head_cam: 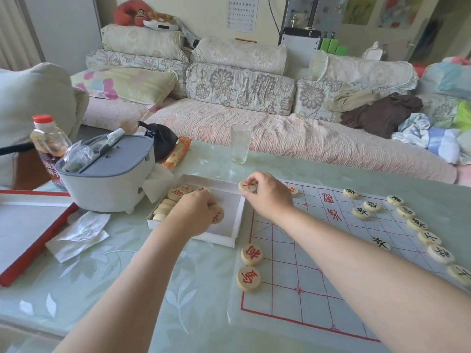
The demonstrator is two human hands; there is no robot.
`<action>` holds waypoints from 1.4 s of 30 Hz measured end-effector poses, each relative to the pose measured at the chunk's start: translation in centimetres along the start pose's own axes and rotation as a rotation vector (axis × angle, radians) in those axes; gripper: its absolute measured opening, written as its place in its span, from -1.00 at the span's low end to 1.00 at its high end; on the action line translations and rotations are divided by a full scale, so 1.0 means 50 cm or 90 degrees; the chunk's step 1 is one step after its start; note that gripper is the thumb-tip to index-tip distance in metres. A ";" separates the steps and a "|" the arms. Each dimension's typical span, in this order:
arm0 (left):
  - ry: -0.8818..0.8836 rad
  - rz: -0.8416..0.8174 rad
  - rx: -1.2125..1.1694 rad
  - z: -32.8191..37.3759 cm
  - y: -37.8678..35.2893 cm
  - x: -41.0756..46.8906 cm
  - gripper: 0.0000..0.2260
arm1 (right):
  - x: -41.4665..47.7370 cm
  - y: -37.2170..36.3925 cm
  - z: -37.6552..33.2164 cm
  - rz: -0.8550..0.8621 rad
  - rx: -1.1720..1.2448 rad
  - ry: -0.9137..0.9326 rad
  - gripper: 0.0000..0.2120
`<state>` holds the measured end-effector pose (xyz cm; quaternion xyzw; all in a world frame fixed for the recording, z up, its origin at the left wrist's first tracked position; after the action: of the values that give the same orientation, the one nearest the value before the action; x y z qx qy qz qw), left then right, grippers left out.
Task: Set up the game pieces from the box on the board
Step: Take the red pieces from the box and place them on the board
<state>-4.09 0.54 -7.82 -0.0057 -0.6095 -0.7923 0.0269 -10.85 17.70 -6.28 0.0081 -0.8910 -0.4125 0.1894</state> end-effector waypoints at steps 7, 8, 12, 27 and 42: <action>0.075 0.053 -0.224 0.015 0.013 0.032 -0.79 | -0.011 0.015 0.112 -0.048 -0.072 -0.121 -0.76; 0.082 0.052 -0.247 0.014 0.009 0.037 -0.79 | -0.014 0.007 0.112 -0.056 -0.063 -0.117 -0.76; 0.116 0.054 -0.331 0.000 -0.003 0.047 -0.84 | -0.021 -0.028 0.103 -0.105 -0.050 -0.104 -0.77; 0.170 0.002 -0.540 -0.053 -0.001 0.033 -0.81 | -0.039 -0.053 -0.117 -0.111 0.280 0.124 -0.65; -0.054 -0.010 0.205 -0.071 -0.058 0.079 -0.70 | -0.043 -0.104 -0.055 -0.074 0.036 0.019 -0.62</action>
<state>-8.08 -2.31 -11.35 -0.0299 -0.7295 -0.6834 -0.0040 -8.67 12.62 -9.22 0.0717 -0.8975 -0.3969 0.1782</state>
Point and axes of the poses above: each hand's wrist, its own x-axis towards the middle knuckle, its own y-axis out of the back of the hand, z = x × y, the point moved 10 cm from there along x, towards the middle knuckle, and after that the axes turned 14 degrees about x, right-handed, at the moved point
